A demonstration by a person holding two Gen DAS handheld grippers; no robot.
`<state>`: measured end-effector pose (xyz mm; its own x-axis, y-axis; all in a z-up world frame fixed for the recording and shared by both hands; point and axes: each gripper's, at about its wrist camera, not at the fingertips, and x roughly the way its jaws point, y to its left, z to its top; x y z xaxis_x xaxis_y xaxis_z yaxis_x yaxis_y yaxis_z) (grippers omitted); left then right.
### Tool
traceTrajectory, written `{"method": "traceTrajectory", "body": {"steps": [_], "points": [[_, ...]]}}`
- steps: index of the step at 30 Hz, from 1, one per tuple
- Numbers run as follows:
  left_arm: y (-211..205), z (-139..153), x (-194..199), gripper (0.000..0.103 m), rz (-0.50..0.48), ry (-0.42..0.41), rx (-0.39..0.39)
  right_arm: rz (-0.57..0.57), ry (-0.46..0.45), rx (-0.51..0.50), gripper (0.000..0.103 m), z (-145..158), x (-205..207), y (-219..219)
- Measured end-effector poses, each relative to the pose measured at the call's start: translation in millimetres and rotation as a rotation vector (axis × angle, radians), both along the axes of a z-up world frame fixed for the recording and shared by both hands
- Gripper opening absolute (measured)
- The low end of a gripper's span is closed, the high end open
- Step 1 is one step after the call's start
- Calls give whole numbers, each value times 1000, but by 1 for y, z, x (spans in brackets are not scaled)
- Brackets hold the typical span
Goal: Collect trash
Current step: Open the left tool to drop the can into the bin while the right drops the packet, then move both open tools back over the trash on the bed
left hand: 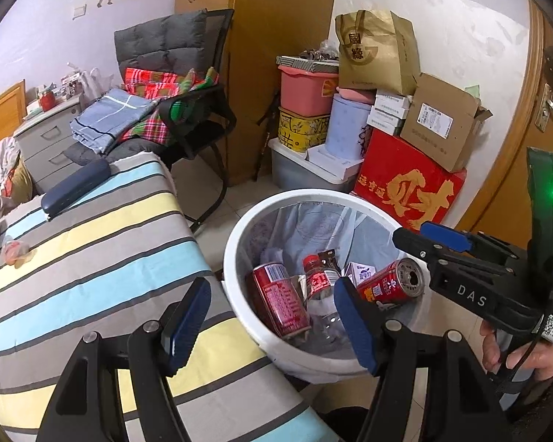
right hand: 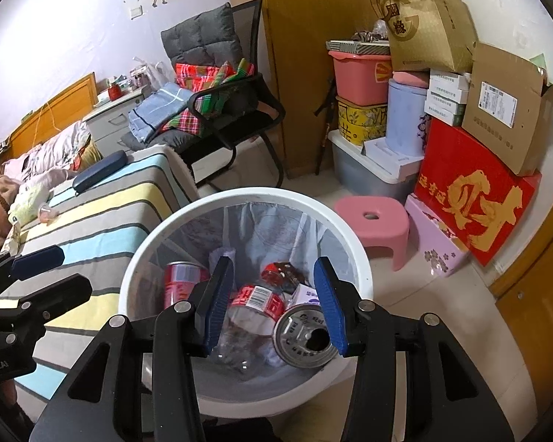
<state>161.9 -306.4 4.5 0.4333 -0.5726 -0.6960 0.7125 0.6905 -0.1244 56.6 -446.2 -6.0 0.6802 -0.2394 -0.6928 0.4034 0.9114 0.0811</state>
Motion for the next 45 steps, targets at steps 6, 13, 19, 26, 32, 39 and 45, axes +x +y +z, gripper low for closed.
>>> {"method": "traceTrajectory", "body": {"steps": [6,13,19,26,32,39,45], "points": [[20,7,-3,69,34,-29,-1,11,-21,-6,47,6,-1,9],[51,16,-3,69,86,-44,-18,42,-45,-16,47,13,2,28],[86,25,-1,69,143,-66,-33,83,-75,-15,47,20,8,47],[133,34,5,69,225,-91,-43,140,-100,-12,47,24,19,74],[169,34,13,69,290,-94,-34,194,-106,-11,47,24,31,99],[214,32,27,69,368,-96,-31,258,-104,-3,48,22,48,127],[259,27,48,69,451,-89,-32,306,-92,9,48,19,68,152]]}}
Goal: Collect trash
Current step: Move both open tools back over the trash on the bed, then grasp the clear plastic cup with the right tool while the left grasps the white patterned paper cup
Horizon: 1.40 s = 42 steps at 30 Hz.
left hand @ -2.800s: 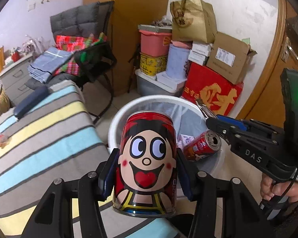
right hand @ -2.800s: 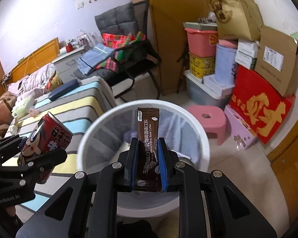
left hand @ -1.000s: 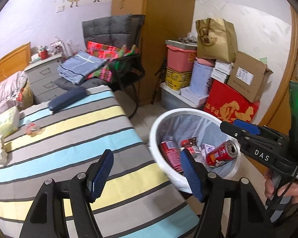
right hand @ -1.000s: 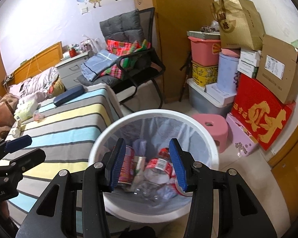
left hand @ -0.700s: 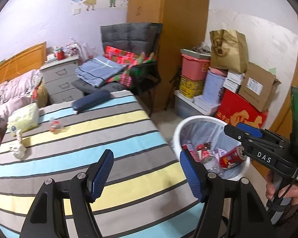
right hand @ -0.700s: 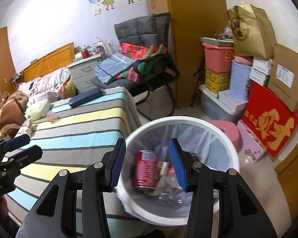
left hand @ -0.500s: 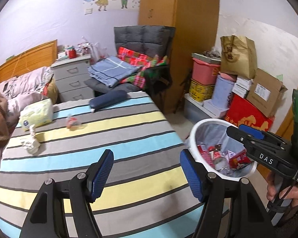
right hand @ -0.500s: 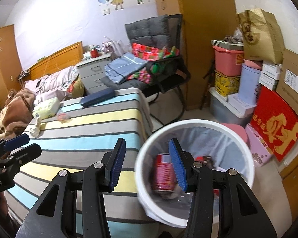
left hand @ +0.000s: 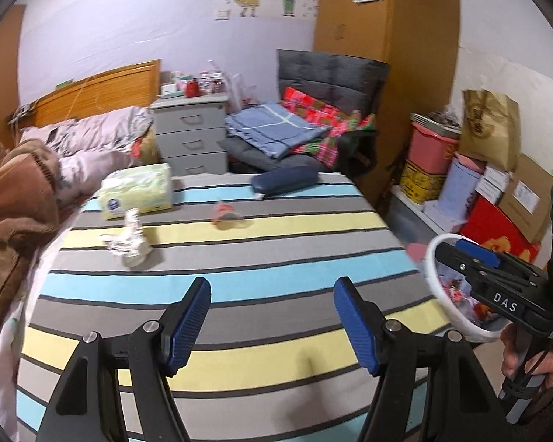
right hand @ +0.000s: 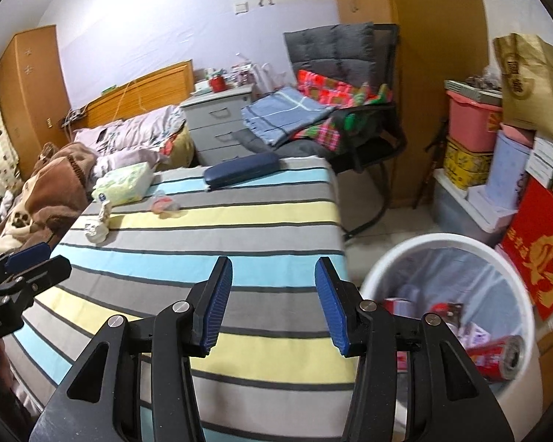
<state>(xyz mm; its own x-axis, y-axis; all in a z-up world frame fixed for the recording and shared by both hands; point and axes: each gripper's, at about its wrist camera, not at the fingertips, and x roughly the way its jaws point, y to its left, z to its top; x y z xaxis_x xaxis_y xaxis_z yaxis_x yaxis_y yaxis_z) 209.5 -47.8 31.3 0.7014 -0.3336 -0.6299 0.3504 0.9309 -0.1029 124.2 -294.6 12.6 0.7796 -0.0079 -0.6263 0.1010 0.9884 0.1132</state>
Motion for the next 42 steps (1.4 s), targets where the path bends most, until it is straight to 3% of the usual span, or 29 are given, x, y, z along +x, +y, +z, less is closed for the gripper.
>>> {"method": "traceTrajectory", "body": {"steps": [8,18,24,28,30,33,42], "points": [[63,-9,32,69,122,16,1,70,17,-5,49,-4,31,36],[115,-28,87,69,185,74,-23,198,29,-11,49,-13,80,74],[121,-47,120,69,201,118,-27,288,57,-52,49,-29,119,95],[119,-55,144,69,196,149,-44,313,90,-28,49,-42,144,99],[118,-59,156,69,203,163,-55,320,107,-14,57,-49,156,99],[116,-68,172,69,208,189,-46,347,115,-1,60,-52,167,100],[123,-93,205,69,223,264,-52,461,139,-84,60,-57,196,117]]}}
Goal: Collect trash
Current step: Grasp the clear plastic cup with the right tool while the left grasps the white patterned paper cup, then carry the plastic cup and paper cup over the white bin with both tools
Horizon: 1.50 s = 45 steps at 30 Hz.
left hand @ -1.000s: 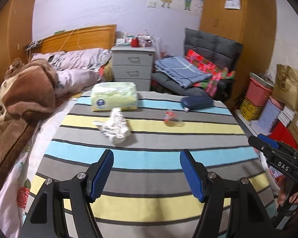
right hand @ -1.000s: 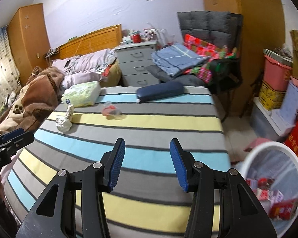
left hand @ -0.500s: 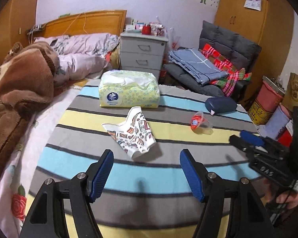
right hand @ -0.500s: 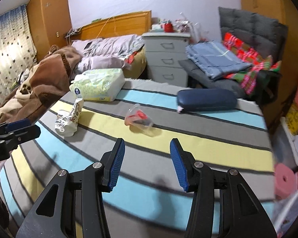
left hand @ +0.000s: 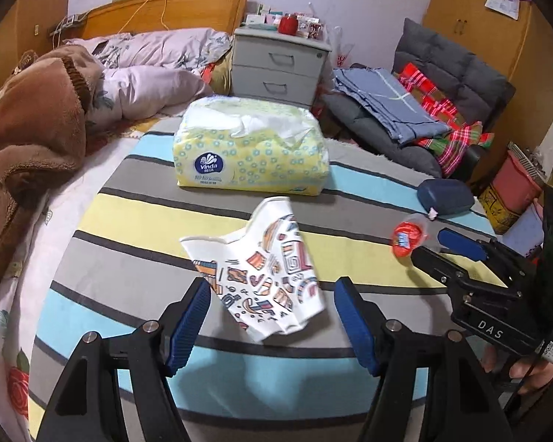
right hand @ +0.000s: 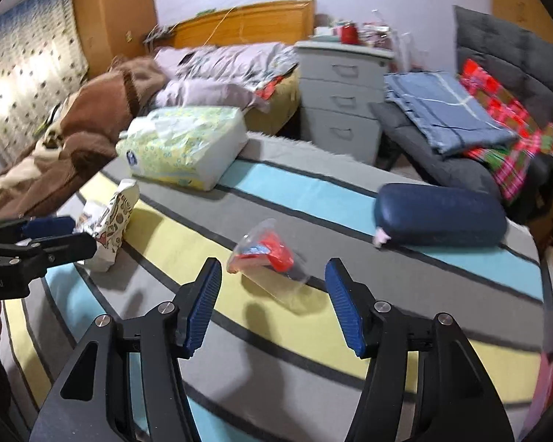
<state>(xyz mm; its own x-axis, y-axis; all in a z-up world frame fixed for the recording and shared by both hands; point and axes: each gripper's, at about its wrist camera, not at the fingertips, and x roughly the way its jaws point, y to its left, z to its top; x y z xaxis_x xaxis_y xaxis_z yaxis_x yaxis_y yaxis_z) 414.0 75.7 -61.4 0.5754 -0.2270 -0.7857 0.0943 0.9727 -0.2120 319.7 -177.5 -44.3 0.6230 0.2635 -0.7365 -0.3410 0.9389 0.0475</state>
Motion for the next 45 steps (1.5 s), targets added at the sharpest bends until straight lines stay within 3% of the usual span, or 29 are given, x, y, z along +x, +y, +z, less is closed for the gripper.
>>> {"method": "traceTrajectory", "body": {"steps": [9,14,16,18,23,25,29,37,45], "points": [[9,-4,7,69,28,2,28,84,60,-2,60,-7,7,7],[6,-3,14,69,-9,2,4,93,79,-7,60,-10,11,9],[3,-4,18,69,-16,5,11,100,84,-6,59,-11,12,12],[1,-7,23,69,-15,16,16,108,80,-11,51,-11,12,15],[2,-10,28,69,-2,12,7,122,73,-30,51,-11,13,18],[3,-11,29,58,10,17,8,120,71,-34,51,-11,14,19],[3,-10,28,56,4,6,6,114,71,-22,51,-11,14,19],[-7,-2,14,52,-20,-36,24,75,60,10,51,-7,6,13],[-27,25,-24,52,-62,-103,25,24,24,54,51,11,-15,-1]]}}
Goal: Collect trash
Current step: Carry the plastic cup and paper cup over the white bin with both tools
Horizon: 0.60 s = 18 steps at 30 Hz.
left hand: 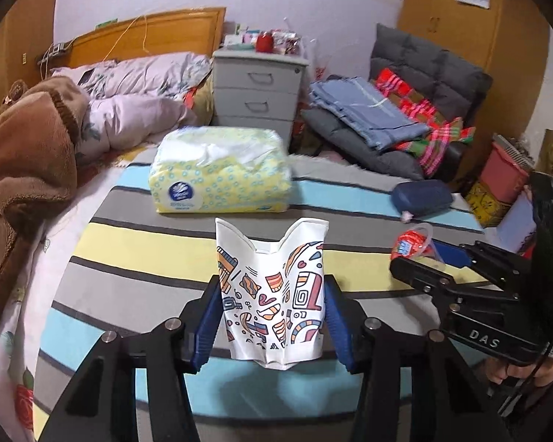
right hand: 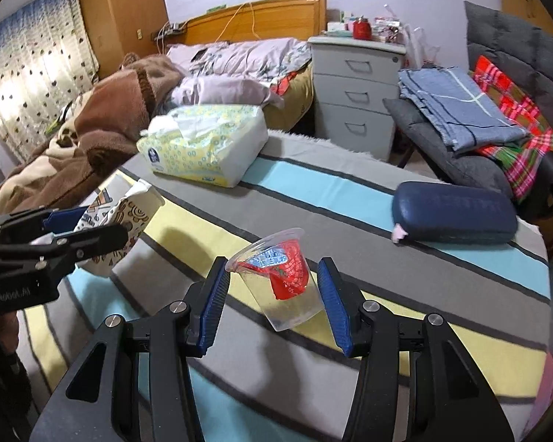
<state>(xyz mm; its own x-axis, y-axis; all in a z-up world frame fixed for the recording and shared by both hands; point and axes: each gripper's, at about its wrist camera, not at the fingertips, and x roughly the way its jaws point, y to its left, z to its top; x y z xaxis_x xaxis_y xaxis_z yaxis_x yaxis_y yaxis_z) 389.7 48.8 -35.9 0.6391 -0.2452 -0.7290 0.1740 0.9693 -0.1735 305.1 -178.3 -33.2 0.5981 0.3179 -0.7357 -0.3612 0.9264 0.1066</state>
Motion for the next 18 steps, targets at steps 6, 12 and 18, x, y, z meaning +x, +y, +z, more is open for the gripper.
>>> {"method": "traceTrajectory", "body": {"steps": [6,12,18], "points": [[-18,18,-34,52,-28,-39,9,-44,-43,30,51,19,-24,-14],[-34,37,-72,52,-61,-75,0,-82,-88,51,51,36,-51,-28],[-48,53,-108,52,-90,-102,-5,-135,-125,57,51,48,-79,-41]]}}
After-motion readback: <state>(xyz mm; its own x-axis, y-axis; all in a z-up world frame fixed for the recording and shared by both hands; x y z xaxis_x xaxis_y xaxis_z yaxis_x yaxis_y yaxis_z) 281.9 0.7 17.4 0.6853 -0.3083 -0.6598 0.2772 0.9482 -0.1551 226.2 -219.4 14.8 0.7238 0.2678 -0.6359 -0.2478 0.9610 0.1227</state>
